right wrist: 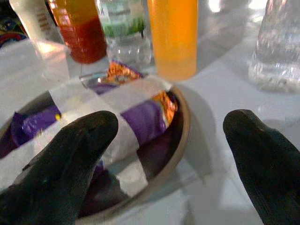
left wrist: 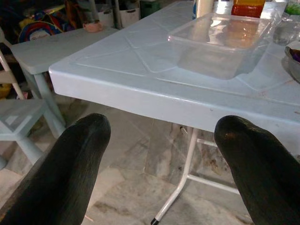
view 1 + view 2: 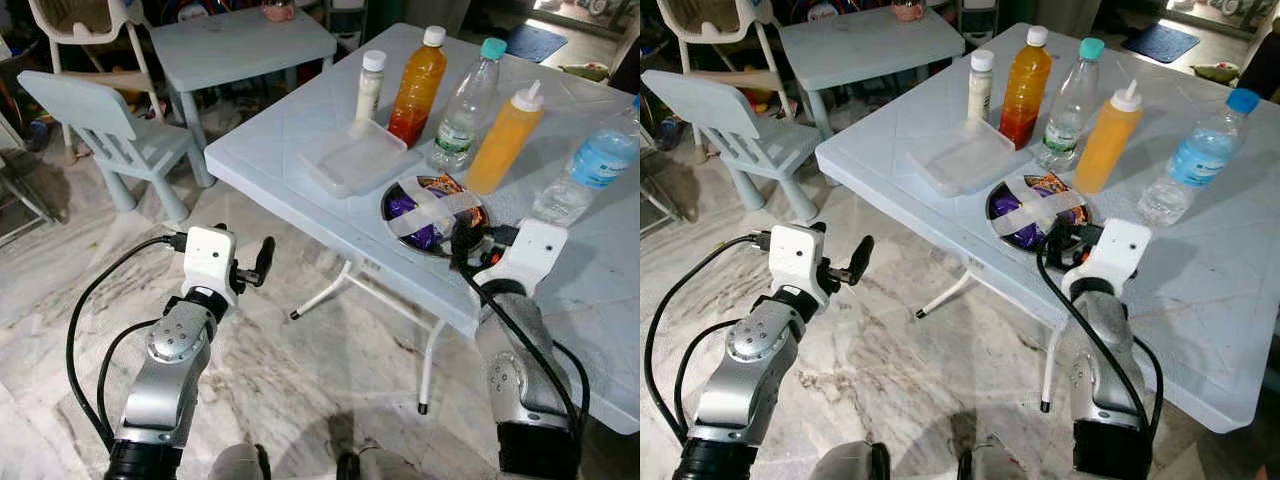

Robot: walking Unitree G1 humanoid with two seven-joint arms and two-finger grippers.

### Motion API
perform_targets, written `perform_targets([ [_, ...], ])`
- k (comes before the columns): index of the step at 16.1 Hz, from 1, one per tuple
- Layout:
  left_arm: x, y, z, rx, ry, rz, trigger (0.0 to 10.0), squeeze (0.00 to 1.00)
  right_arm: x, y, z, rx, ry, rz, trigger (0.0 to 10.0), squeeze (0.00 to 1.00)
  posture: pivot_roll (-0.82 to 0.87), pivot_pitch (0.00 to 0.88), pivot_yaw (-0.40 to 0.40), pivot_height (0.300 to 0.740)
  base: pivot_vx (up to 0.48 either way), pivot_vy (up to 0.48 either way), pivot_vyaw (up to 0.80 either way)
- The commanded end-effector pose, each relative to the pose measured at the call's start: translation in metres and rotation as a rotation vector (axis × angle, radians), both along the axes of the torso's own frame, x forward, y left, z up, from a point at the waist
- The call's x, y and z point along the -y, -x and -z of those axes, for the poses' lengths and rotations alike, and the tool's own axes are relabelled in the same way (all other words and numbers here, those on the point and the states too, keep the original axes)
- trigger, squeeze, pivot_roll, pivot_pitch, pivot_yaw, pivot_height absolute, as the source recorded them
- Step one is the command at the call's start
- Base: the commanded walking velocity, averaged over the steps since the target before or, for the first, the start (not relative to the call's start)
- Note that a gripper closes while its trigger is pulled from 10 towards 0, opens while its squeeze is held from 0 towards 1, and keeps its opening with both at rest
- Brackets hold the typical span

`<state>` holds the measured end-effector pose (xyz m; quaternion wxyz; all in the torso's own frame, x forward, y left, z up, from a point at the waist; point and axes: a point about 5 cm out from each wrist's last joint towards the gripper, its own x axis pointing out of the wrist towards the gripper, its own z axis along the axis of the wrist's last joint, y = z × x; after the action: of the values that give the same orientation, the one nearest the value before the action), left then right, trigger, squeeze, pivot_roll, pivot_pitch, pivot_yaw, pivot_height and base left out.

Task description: Restocking fridge

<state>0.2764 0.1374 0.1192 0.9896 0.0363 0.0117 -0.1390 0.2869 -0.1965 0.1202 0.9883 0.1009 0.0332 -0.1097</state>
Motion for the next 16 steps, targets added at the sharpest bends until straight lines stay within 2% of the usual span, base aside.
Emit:
perform_targets([
  [1, -0.001, -0.001, -0.003, 0.005, -0.011, 0.008, 10.0, 0.0, 0.004, 0.003, 0.007, -0.041, -0.029, 0.031, 10.0, 0.0, -0.03, 0.105, 0.005, 0.74, 0.0, 0.0, 0.0],
  [2, 0.0, -0.001, -0.003, 0.005, -0.011, 0.012, 10.0, 0.0, 0.004, 0.005, 0.009, -0.05, -0.04, 0.041, 9.6, 0.0, -0.03, 0.105, 0.007, 0.74, 0.0, 0.0, 0.0],
  [3, 0.001, -0.001, -0.003, 0.005, -0.011, 0.015, 10.0, 0.0, 0.004, 0.006, 0.01, -0.05, -0.04, 0.041, 5.4, 0.0, -0.03, 0.105, 0.008, 0.74, 0.0, 0.0, 0.0],
  [4, 0.002, -0.001, -0.003, 0.005, -0.011, 0.017, 10.0, 0.0, 0.003, 0.007, 0.011, -0.05, -0.042, 0.039, 4.7, 0.0, -0.03, 0.106, 0.009, 0.74, 0.0, 0.0, 0.0],
  [5, 0.002, -0.002, -0.003, 0.005, -0.011, 0.02, 10.0, 0.0, 0.003, 0.007, 0.012, -0.056, -0.064, 0.041, 1.5, 0.0, -0.03, 0.106, 0.01, 0.74, 0.0, 0.0, 0.0],
  [6, 0.002, -0.002, -0.004, 0.006, -0.012, 0.02, 10.0, 0.0, 0.004, 0.005, 0.011, -0.056, -0.064, 0.038, 3.1, 0.0, -0.03, 0.107, 0.01, 0.74, 0.0, 0.0, 0.0],
  [7, 0.002, -0.002, -0.004, 0.007, -0.012, 0.021, 10.0, 0.0, 0.004, 0.001, 0.009, -0.047, -0.071, 0.022, 5.9, 0.0, -0.03, 0.107, 0.01, 0.74, 0.0, 0.0, 0.0],
  [8, 0.002, -0.002, -0.004, 0.007, -0.013, 0.02, 10.0, 0.0, 0.003, -0.002, 0.006, -0.035, -0.068, -0.003, 9.5, 0.0, -0.02, 0.107, 0.01, 0.74, 0.0, 0.0, 0.0],
  [9, 0.001, -0.002, -0.004, 0.008, -0.014, 0.019, 10.0, 0.0, 0.0, -0.005, 0.005, -0.034, -0.078, -0.034, 10.0, 0.0, -0.02, 0.107, 0.01, 0.74, 0.0, 0.0, 0.0],
  [12, 0.0, -0.002, -0.004, 0.009, -0.017, 0.017, 10.0, 0.0, -0.002, -0.005, 0.008, -0.063, -0.142, -0.027, 10.0, 0.0, -0.02, 0.106, 0.008, 0.74, 0.0, 0.0, 0.0],
  [13, 0.001, -0.002, -0.005, 0.01, -0.016, 0.018, 10.0, 0.0, -0.004, -0.006, 0.011, -0.086, -0.17, -0.041, 9.5, 0.0, -0.02, 0.107, 0.009, 0.74, 0.0, 0.0, 0.0],
  [14, 0.001, -0.002, -0.005, 0.01, -0.016, 0.019, 10.0, 0.0, -0.005, -0.006, 0.012, -0.094, -0.185, -0.046, 9.5, 0.0, -0.02, 0.107, 0.009, 0.74, 0.0, 0.0, 0.0],
  [15, 0.001, -0.003, -0.005, 0.01, -0.017, 0.024, 10.0, 0.0, -0.004, -0.008, 0.014, -0.112, -0.199, -0.053, 10.0, 0.0, -0.02, 0.107, 0.012, 0.74, 0.0, 0.0, 0.0],
  [16, 0.001, -0.003, -0.005, 0.01, -0.018, 0.025, 10.0, 0.0, -0.003, -0.009, 0.014, -0.121, -0.211, -0.053, 9.8, 0.0, -0.02, 0.107, 0.013, 0.74, 0.0, 0.0, 0.0],
])
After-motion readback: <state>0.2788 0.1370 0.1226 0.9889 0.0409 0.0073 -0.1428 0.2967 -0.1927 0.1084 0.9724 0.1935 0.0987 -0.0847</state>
